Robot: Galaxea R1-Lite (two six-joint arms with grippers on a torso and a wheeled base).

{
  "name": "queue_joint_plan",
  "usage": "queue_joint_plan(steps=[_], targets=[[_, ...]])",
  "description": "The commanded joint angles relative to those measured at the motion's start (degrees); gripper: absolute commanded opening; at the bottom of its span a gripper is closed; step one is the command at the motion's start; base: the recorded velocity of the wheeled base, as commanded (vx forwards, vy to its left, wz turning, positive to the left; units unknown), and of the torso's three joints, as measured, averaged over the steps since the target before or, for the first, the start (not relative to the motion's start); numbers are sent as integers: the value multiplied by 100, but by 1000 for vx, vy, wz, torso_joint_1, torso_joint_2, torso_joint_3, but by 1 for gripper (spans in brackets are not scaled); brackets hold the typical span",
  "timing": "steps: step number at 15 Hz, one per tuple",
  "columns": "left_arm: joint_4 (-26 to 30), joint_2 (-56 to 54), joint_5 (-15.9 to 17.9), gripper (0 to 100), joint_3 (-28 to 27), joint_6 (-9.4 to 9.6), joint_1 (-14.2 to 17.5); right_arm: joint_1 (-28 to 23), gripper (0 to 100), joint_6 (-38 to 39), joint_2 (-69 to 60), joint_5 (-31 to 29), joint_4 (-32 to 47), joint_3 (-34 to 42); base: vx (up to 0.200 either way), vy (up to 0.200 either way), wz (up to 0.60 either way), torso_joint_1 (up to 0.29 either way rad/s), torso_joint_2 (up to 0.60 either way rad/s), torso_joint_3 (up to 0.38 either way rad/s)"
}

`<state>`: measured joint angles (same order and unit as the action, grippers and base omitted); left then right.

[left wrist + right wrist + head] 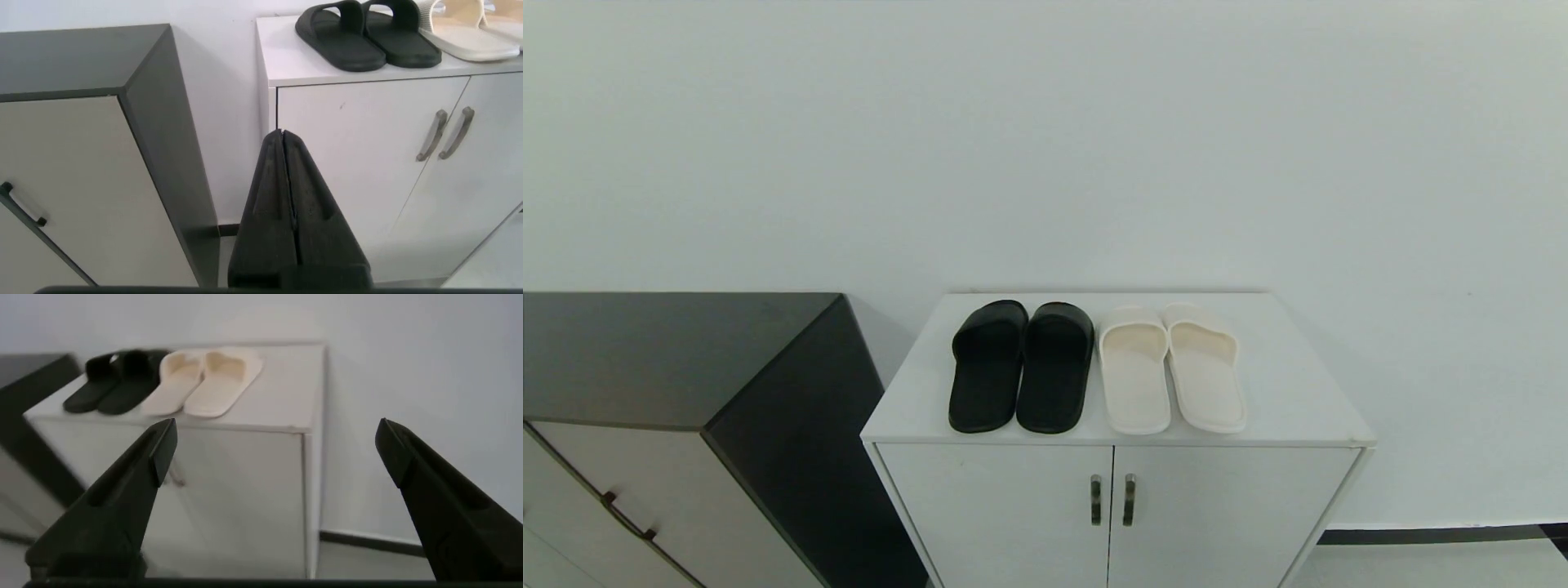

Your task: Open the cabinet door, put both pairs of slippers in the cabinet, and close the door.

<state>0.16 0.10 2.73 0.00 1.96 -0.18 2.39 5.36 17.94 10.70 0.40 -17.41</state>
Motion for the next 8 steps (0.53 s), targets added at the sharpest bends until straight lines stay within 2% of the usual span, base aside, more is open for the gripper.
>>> queue_joint_plan(steps=[1,2,3,4,5,7,8], targets=[[2,-1,-1,0,0,-3,1,359,100,-88,2011,529,-568,-202,0,0,0,0,0,0],[2,-1,-1,0,0,-3,1,974,100,-238,2741,134,-1192,-316,0,0,0,0,0,0],[2,-1,-1,0,0,-3,1,1783,100,-141,3189,-543,-1429,-509,0,0,0,0,0,0],[2,-1,-1,0,0,-3,1,2697,100,149,3523,-1229,-1622,-694,0,0,0,0,0,0],[2,-1,-9,0,0,-3,1,3848,100,589,3936,-2125,-1780,-940,0,0,0,0,0,0],[2,-1,-9,0,0,-12,1,5193,100,1107,4850,-3443,-1877,-1546,0,0,0,0,0,0],[2,-1,-9,0,0,-12,1,5228,100,1230,5272,-3522,-1886,-1836,0,0,0,0,0,0]])
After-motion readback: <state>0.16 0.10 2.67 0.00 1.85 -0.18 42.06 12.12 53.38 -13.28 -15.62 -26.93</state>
